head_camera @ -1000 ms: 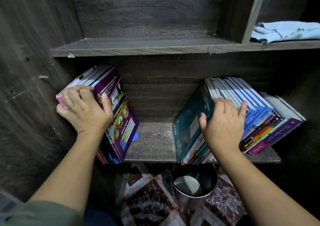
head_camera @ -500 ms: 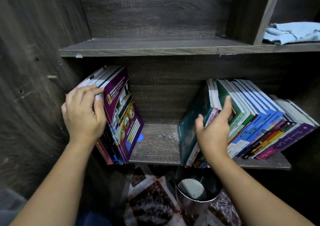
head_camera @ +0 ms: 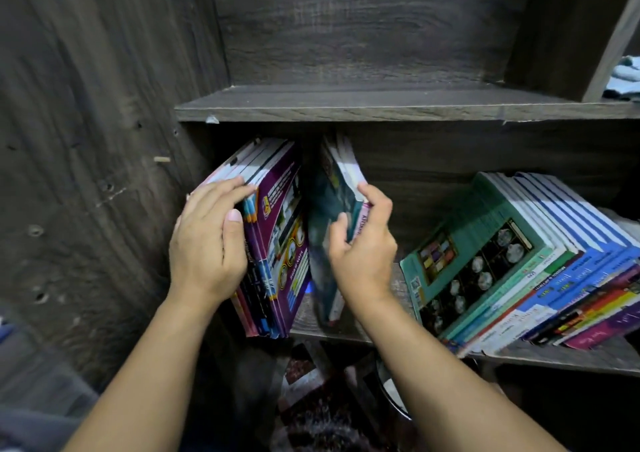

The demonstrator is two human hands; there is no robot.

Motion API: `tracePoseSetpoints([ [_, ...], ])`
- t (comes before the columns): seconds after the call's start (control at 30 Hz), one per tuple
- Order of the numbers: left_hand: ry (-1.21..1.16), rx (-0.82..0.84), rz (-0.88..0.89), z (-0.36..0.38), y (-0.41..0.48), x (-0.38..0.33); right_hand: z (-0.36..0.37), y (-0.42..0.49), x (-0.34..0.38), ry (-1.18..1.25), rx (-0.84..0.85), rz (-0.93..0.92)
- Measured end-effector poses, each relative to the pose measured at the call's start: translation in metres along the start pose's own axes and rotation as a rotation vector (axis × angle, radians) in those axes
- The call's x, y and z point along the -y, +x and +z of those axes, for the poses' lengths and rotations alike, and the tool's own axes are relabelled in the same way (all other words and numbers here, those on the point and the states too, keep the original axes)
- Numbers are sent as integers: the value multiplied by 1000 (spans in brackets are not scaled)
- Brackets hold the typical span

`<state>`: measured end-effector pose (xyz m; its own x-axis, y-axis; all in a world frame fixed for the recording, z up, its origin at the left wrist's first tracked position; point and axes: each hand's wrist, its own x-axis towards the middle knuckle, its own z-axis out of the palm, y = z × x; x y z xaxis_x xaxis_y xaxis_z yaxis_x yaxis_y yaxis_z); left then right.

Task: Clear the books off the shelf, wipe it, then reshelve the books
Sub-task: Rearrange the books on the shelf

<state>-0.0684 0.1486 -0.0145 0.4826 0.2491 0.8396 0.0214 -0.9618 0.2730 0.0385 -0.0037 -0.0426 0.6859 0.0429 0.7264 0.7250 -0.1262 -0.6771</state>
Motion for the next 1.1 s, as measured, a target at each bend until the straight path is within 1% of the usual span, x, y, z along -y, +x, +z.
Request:
tracePoseSetpoints([
  [0.07, -25, -4, 16, -2, -1, -1, 15, -7, 2, 23, 86, 11],
  [0.1, -31, 0, 20, -3, -1, -1, 21, -12, 2, 21, 174, 12],
  [0.17, -29, 10, 20, -3, -1, 2, 29, -19, 1, 57, 416, 26],
  [0.23, -8, 15, 5, -2, -1, 4, 31, -18, -2, 150, 669, 49],
  [0.3, 37, 26, -18, -1, -3, 5, 28, -14, -8, 146, 865, 61],
  [0.33, 64, 33, -25, -1, -4, 4, 25, -13, -12, 116, 929, 72],
  [0.4, 116, 53, -22, 1, -6, 0, 18, -14, -20, 35, 996, 125],
  [0.53, 230, 84, -53, 7, -8, -7, 14, -29, -22, -206, 1162, 294],
  [0.6, 241, 52, -74, 11, -7, -10, 20, -43, -23, -312, 1161, 295],
  [0.67, 239, 7, -97, 15, -6, -11, 27, -54, -28, -351, 1096, 243],
  [0.77, 239, -58, -136, 19, -6, -9, 35, -59, -36, -319, 1056, 195],
  [0.87, 265, -97, -139, 22, -8, -7, 38, -61, -39, -301, 1044, 128],
  [0.97, 321, -101, -116, 31, -11, -2, 28, -49, -40, -297, 1106, 131],
  [1.03, 377, -106, -78, 38, -13, 2, 15, -34, -41, -392, 1121, 56],
  [1.1, 410, -117, -68, 43, -14, 5, -1, -21, -40, -613, 1050, -92],
])
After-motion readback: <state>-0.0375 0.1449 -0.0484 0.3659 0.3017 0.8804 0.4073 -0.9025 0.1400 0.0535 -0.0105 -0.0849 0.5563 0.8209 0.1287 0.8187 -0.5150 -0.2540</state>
